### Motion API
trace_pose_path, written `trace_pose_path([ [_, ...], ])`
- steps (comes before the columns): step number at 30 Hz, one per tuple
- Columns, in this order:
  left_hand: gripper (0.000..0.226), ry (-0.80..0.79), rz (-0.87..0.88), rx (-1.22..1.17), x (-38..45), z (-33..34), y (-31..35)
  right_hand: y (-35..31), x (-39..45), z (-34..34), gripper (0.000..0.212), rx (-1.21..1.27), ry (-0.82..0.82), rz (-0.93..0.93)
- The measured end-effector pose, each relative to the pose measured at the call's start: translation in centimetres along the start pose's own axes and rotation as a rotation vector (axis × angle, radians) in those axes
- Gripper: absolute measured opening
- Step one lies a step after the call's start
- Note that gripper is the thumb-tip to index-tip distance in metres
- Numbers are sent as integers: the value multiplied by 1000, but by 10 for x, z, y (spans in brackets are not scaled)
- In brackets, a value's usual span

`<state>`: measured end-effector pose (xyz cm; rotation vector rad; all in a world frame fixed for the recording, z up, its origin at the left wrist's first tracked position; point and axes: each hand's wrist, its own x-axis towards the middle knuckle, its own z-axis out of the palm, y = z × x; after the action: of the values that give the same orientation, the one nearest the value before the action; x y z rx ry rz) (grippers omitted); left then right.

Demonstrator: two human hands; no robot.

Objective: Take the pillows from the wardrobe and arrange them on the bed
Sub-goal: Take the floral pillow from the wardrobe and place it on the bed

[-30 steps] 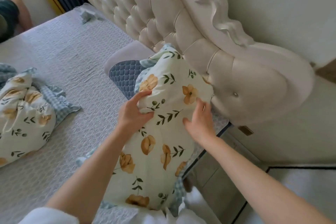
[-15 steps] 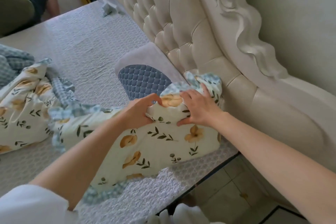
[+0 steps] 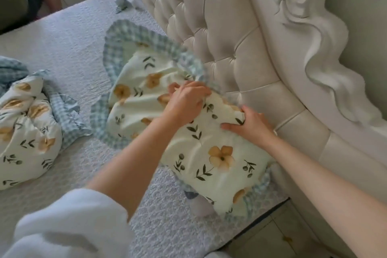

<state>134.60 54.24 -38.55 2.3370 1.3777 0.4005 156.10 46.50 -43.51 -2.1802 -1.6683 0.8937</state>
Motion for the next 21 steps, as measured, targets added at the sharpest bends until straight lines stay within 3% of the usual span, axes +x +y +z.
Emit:
trace_pose_path([
  [2,43,45,-166,-34,-3,22,-9,17,14,9,94,-1,-46,130],
  [7,87,-98,-886,-247,-61,88,-51,47,32,48,77,-244,-163,273],
  [12,119,-9,-1293,-864,-100,125,-75,54,33,63,74,-211,-110,242],
  [15,112,-13,-1396,-1180,-104,135,-74,56,34,63,77,-136,-95,259],
  [21,107,231,-1255,-1122,-82,130,-80,48,26,63,63,37,76,146],
])
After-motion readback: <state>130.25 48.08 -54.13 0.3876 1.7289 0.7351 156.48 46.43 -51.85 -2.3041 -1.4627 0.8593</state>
